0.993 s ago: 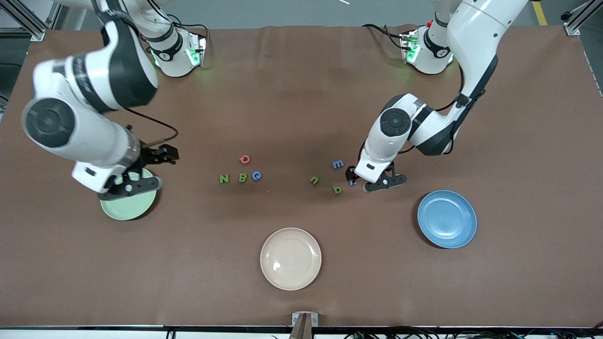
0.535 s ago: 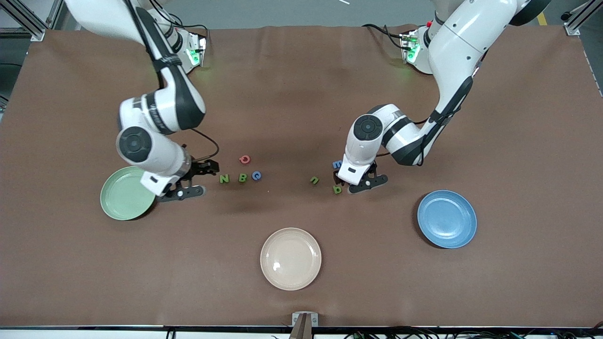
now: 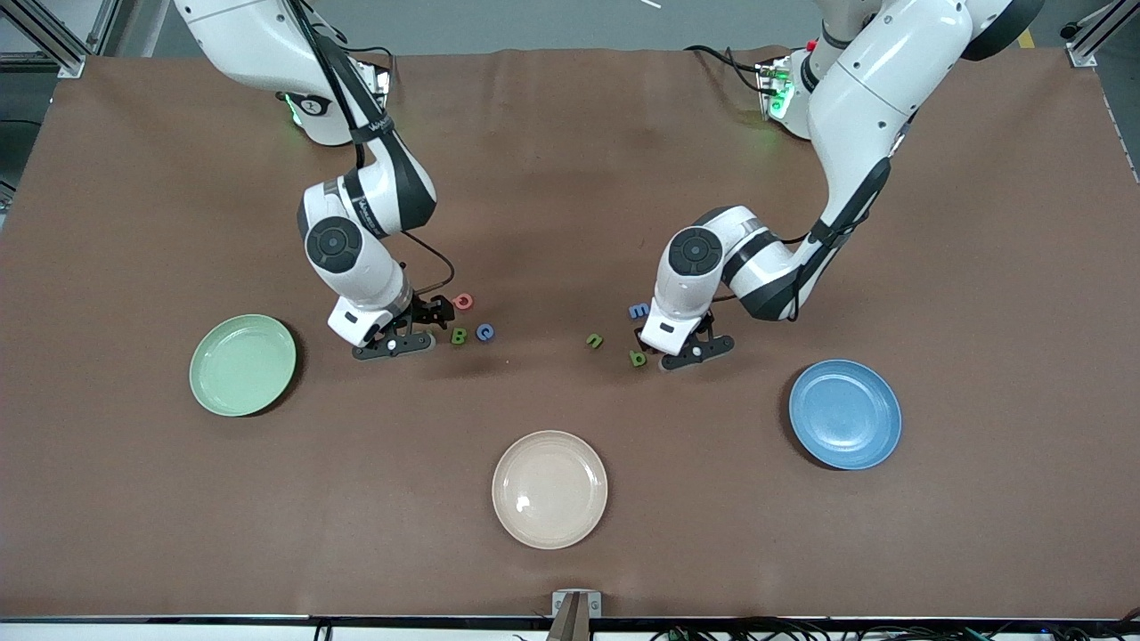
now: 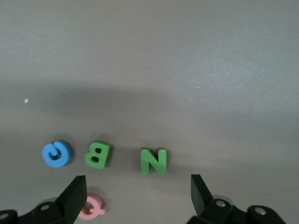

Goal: Sort upper and lower case letters into plates
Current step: 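Carry the x onto the blue plate while the right gripper carries N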

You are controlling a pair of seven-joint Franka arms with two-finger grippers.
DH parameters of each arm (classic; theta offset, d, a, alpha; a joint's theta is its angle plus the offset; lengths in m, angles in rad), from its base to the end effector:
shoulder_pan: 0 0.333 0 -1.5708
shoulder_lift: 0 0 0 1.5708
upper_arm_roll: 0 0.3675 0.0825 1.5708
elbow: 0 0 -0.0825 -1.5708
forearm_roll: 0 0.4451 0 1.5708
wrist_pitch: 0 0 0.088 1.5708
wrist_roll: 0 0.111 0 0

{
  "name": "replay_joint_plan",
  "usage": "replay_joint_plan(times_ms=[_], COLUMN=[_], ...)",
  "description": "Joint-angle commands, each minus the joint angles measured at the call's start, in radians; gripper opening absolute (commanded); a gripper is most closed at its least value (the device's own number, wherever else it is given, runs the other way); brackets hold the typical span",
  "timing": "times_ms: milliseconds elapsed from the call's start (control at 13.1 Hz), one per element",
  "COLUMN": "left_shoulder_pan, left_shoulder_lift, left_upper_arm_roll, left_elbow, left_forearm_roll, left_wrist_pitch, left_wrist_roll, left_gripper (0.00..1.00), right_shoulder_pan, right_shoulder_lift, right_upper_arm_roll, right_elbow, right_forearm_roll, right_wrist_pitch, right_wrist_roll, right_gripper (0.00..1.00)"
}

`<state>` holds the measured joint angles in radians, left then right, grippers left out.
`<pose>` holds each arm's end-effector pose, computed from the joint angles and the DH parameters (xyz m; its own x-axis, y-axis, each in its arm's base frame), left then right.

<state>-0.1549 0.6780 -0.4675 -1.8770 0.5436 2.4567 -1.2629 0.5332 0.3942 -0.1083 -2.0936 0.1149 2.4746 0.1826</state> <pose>0.5777 -0.3932 0.1681 0.9525 0.2997 0.0545 0.3007 -0.9537 -0.0096 0.5830 0.2647 0.2268 0.9871 0.1592 -0.0156 0.1587 -0.9870 -0.0262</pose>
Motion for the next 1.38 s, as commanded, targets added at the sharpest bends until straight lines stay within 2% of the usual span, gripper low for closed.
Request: replay_joint_plan(times_ms=[0,153,306,382,688,840,1069,1146,1299], left_shoulder_pan=[0.002,0.001,0.003,0.012,0.099,0.196,0.340,0.394,0.435], left_shoulder_lift=[0.006,0.012,0.008,-0.001,-0.124,-0.161,-0.175,-0.164,-0.140], left_upper_arm_roll=[-0.003,-0.003,-0.003,-0.003,-0.005,-0.007,-0.007,-0.010,-0.008], left_elbow=[0.004,0.006,0.010,0.010,0.012,0.007,0.010,0.007,0.009], left_forearm_roll=[0.025,0.025,0.025,0.025,0.027,0.027,0.027,0.026,0.022], left_wrist_pitch=[-0.004,-0.007,-0.007,-0.010,-0.034,-0.038,-0.105,-0.105,-0.105], left_wrist_roll=[-0.027,-0.027,-0.021,-0.010,0.028,0.110,0.310,0.354,0.378], left_gripper=[0.36,0.33,0.07,0.02,0.01,0.01,0.01,0.02,0.04], right_shoulder_pan=[-0.012,-0.007,-0.007,-0.012,-0.002,0.002,0.001,-0.001,-0.001], right_shoulder_lift=[0.034,0.049,0.063,0.078,0.124,0.124,0.124,0.124,0.124], right_upper_arm_roll=[-0.004,-0.004,-0.004,-0.004,-0.002,-0.002,-0.002,-0.002,-0.002], right_elbow=[-0.002,-0.003,0.003,0.009,0.009,0.009,0.009,0.009,0.007], right_forearm_roll=[0.008,0.008,0.008,0.008,0.008,0.008,0.008,0.008,0.008], right_wrist_pitch=[0.026,0.026,0.029,0.036,0.096,0.096,0.095,0.095,0.093], right_wrist_roll=[0.003,0.003,0.003,-0.003,-0.005,-0.005,-0.005,-0.005,-0.005], right_gripper=[0.95,0.89,0.83,0.80,0.73,0.67,0.39,0.32,0.22])
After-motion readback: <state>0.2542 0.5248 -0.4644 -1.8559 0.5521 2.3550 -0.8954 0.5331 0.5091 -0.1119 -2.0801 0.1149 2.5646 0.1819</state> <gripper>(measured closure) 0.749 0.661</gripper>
